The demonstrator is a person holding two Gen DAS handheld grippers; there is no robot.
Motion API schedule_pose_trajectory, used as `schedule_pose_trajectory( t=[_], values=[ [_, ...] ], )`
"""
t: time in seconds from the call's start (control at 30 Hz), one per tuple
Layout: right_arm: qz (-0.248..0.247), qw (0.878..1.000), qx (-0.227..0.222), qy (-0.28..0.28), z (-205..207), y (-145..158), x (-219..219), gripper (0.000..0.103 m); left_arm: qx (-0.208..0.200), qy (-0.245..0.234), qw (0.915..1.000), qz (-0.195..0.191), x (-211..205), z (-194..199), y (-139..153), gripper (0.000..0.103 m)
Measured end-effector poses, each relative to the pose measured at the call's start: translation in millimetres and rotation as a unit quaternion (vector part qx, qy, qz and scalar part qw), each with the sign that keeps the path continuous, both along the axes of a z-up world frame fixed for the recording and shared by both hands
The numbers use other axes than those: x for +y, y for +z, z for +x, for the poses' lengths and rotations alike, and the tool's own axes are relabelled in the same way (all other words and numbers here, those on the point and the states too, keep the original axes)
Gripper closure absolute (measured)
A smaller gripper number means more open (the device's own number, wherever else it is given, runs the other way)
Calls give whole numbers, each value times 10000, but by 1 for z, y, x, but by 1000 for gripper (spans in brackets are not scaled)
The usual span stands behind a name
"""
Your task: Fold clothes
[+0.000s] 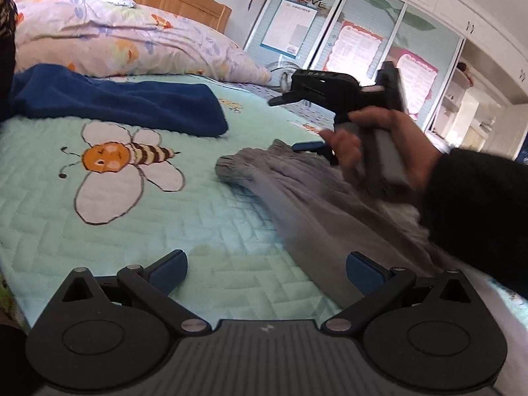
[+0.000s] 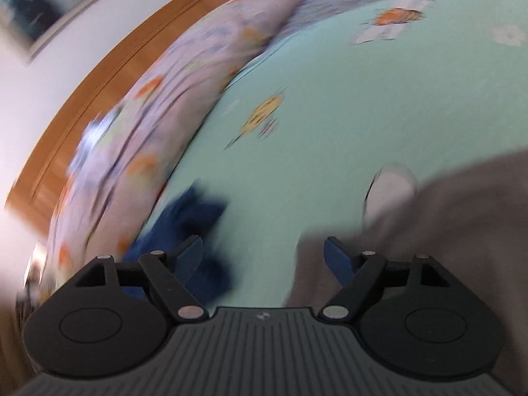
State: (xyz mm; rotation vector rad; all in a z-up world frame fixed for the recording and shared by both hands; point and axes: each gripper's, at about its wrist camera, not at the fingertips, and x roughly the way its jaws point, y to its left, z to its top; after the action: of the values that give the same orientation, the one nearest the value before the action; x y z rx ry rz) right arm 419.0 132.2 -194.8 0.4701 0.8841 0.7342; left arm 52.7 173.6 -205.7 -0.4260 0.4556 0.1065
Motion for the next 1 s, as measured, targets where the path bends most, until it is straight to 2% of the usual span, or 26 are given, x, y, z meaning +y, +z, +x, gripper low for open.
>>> schedule_pose_trajectory(
  t=[0.13, 0.23, 0.3, 0.33, 0.4, 0.5, 0.57, 0.6, 0.67, 0.73, 0.8, 0.9, 1.0],
  values=[
    [-16, 9972, 84, 745, -68, 2, -12, 17, -26, 67, 10000, -16, 1, -3, 1, 1],
    [-383, 9923, -216, 1161, -90, 3, 2, 15, -43, 125, 9999, -20, 2, -6, 2, 1],
    [-797, 9924, -264, 895, -75, -3, 8, 17, -69, 144, 9999, 23, 1, -7, 3, 1],
    [-865, 9943, -163, 610, -68, -6, 4, 22, -85, 158, 9998, 44, 1, -8, 3, 1],
    [-581, 9980, 113, 236, -67, -3, -5, 21, -118, 199, 9997, 75, 3, -9, 4, 1],
    [-365, 9956, -261, 826, -108, 16, -9, 20, -155, 261, 9995, -1, 6, -11, 5, 1],
    [-489, 9891, -469, 1305, -136, 20, -2, 16, -189, 293, 9994, -43, 8, -12, 6, 1],
    [-574, 9870, -385, 1454, -143, 16, 2, 16, -221, 298, 9993, -30, 8, -13, 7, 1],
    [-603, 9835, 225, 1692, -147, -3, 5, 16, -263, 314, 9992, 17, 9, -15, 8, 1],
    [-485, 9805, 434, 1856, -154, -11, 3, 16, -258, 364, 9990, 49, 10, -17, 8, 1],
    [-339, 9823, 434, 1788, -158, -5, -4, 16, -228, 403, 9989, 8, 12, -17, 7, 1],
    [57, 9896, 376, 1385, -142, 6, -7, 16, -234, 390, 9990, 10, 11, -17, 8, 1],
    [85, 9914, 198, 1289, -137, 10, -4, 14, -254, 316, 9991, 108, 6, -17, 8, 1]
  ],
)
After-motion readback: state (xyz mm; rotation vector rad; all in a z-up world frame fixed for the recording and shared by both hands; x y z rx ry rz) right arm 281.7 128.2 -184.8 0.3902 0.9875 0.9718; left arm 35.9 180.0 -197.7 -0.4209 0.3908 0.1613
